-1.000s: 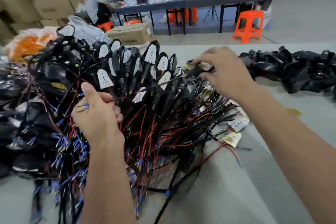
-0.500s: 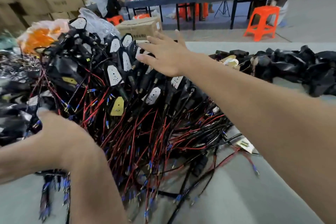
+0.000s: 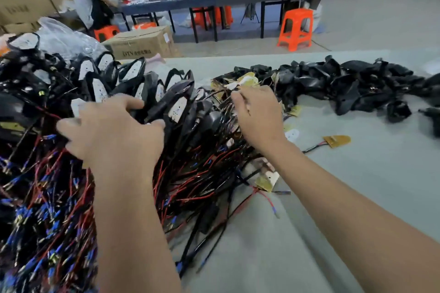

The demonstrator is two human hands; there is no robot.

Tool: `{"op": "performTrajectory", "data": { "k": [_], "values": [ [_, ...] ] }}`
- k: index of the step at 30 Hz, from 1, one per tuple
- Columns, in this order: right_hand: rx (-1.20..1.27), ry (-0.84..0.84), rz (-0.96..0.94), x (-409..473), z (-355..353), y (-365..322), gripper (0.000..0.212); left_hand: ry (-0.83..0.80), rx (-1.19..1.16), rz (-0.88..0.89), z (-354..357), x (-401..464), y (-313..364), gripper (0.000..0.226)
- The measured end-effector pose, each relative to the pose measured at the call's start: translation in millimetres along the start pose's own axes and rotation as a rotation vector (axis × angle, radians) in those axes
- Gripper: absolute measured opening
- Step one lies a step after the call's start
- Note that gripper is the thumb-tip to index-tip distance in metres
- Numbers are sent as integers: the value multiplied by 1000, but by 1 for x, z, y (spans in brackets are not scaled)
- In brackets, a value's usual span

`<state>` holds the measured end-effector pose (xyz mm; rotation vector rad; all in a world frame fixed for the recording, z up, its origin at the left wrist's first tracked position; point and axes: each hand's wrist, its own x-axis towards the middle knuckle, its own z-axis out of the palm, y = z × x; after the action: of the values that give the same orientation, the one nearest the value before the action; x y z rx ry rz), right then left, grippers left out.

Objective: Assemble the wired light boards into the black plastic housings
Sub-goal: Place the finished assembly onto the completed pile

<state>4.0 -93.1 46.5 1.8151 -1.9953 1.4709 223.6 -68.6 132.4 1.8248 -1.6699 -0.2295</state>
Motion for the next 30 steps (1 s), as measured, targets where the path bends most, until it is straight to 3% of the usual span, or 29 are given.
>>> {"op": "performTrajectory", "data": {
  "k": [2, 6, 10, 14, 20, 22, 30],
  "values": [
    [-68, 49, 102, -1, -10, 25, 40, -65, 188, 110, 23, -4, 22, 41],
    [-228, 32, 270, 9, -19, 65, 34, -298, -156, 407, 97, -25, 82, 29],
    [-391, -216, 366, 25, -19, 92, 38, -354, -219, 414, 157, -34, 101, 14],
    [-399, -471, 355, 36, -20, 109, 40, -313, -160, 356, 182, -34, 106, 27],
    [-490, -300, 399, 26, -49, 125, 22, -278, -111, 332, 194, -37, 108, 35],
    [-432, -232, 391, 17, -63, 128, 27, -249, -113, 319, 195, -38, 107, 32],
    [168, 164, 487, -35, -121, 128, 25, -55, -98, 291, 200, -52, 113, 26]
  ]
}}
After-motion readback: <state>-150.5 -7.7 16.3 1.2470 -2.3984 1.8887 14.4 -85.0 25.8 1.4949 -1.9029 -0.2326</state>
